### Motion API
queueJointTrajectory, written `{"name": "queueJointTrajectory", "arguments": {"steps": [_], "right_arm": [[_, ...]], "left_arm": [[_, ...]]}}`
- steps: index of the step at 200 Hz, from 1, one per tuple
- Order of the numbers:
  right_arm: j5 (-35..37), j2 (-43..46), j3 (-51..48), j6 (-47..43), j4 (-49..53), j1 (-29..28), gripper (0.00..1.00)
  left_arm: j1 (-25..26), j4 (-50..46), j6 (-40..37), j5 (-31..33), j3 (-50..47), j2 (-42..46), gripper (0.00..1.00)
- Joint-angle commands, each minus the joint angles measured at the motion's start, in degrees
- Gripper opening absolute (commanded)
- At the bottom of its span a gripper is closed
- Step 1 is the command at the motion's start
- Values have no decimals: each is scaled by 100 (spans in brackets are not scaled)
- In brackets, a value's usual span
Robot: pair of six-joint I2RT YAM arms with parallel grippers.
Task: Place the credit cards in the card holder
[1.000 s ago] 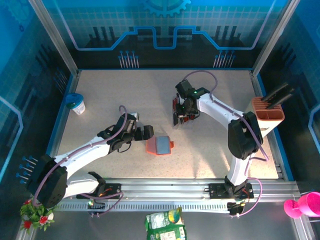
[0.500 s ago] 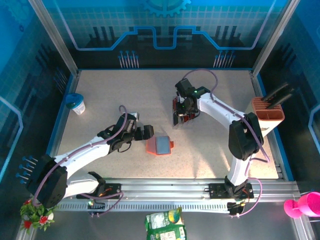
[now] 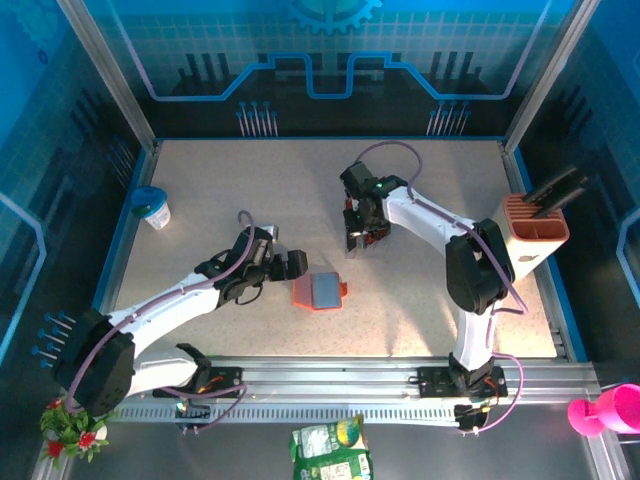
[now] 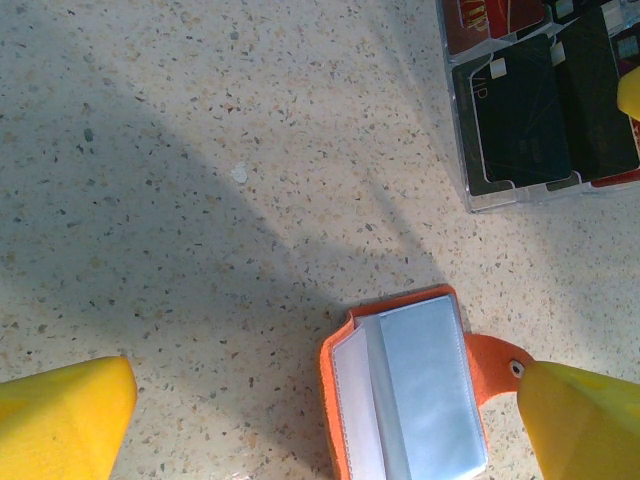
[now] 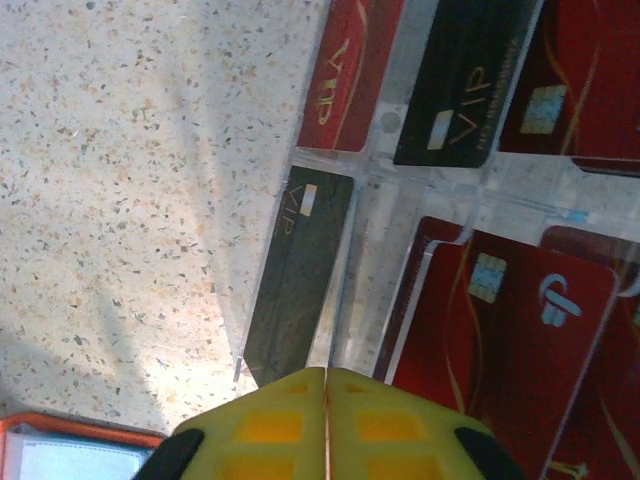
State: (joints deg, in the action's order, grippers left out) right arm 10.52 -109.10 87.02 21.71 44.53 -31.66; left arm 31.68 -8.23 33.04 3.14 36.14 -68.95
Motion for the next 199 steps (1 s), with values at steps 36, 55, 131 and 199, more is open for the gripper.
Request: {"name": "queueJointTrajectory", "arguments": {"steps": [36,55,131,199], "right_arm": [[177,-173,172,-58,299,-112,26],[214,-191,231,-71,341,-117,28],[301,-421,366,-133,450,-120,26],[345,-419,420,-150,474,-122,16]], "left_arm": [[41,94,-61,-110,-81,-7,99],[39,102,-59,-116,-81,-5,99],[38,103,-56,-116,-90,0,99],[39,98,-67,-122,-81,11,99]]}}
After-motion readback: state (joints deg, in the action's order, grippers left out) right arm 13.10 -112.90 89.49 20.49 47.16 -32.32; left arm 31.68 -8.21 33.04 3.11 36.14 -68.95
